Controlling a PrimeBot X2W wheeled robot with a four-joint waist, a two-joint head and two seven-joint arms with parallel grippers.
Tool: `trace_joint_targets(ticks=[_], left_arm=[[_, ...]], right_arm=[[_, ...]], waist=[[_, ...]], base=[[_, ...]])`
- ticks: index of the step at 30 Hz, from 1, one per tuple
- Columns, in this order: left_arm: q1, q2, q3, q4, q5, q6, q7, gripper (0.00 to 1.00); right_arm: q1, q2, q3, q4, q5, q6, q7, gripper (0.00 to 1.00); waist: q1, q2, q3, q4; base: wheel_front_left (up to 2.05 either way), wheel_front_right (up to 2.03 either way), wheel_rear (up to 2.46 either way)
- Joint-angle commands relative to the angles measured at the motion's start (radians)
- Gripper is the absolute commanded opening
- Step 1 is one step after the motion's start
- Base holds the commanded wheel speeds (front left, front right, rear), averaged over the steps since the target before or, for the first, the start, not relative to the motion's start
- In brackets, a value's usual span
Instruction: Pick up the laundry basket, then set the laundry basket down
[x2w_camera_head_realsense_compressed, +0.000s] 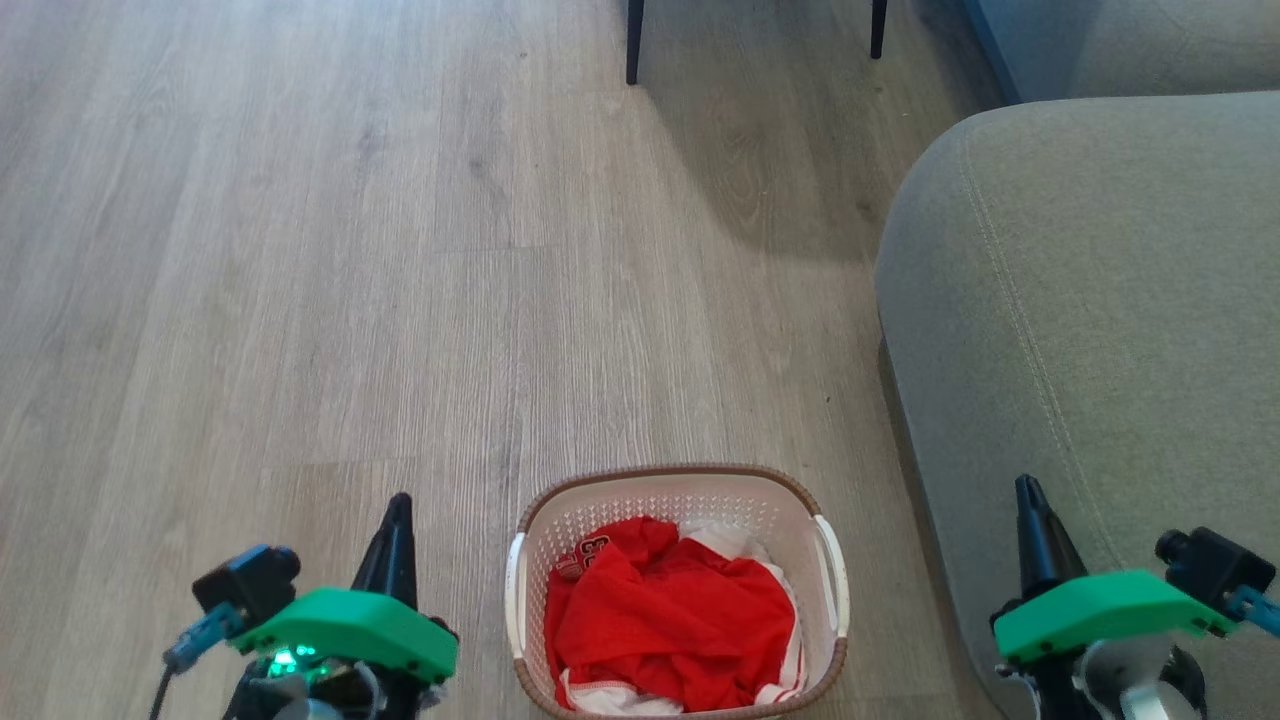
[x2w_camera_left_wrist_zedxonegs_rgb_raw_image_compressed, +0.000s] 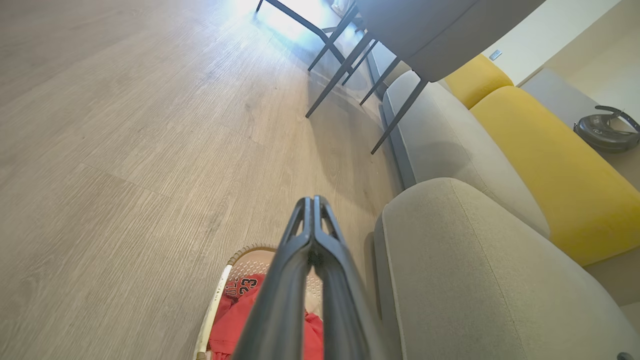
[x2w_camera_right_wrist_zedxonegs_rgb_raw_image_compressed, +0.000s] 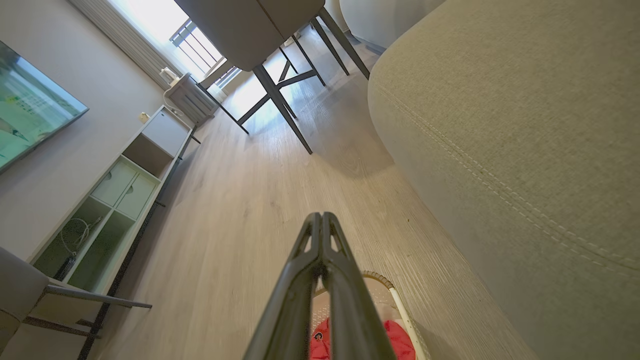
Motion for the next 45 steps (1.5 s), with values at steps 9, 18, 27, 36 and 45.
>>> trace_joint_targets(ticks=[9, 18, 27, 36, 45], left_arm=[[-0.061, 0.015, 0.053, -0.026, -0.109, -0.024, 0.028, 0.00], [-0.069, 0.017, 0.084, -0.022, -0.216, -0.042, 0.055, 0.00], [-0.076, 0.018, 0.113, -0.018, -0.311, -0.057, 0.080, 0.00], [-0.082, 0.019, 0.139, -0.014, -0.396, -0.071, 0.103, 0.00], [-0.090, 0.019, 0.169, -0.010, -0.490, -0.087, 0.129, 0.00]], right_arm=[[-0.063, -0.020, -0.010, -0.019, 0.108, 0.003, 0.024, 0.00], [-0.073, -0.021, -0.022, -0.009, 0.212, 0.003, 0.051, 0.00], [-0.082, -0.022, -0.034, 0.000, 0.306, 0.004, 0.076, 0.00], [-0.090, -0.023, -0.046, 0.008, 0.388, 0.004, 0.099, 0.00], [-0.100, -0.023, -0.059, 0.017, 0.480, 0.005, 0.124, 0.00]], waist=[[-0.0001, 0.0000, 0.000, -0.002], [-0.0001, 0.0000, 0.000, -0.004], [-0.0001, 0.0000, 0.000, -0.006], [-0.0001, 0.0000, 0.000, -0.008], [-0.0001, 0.0000, -0.001, -0.010]], base=[[0.00, 0.00, 0.00], [0.00, 0.00, 0.00], [0.00, 0.00, 0.00], [0.00, 0.00, 0.00], [0.00, 0.00, 0.00]])
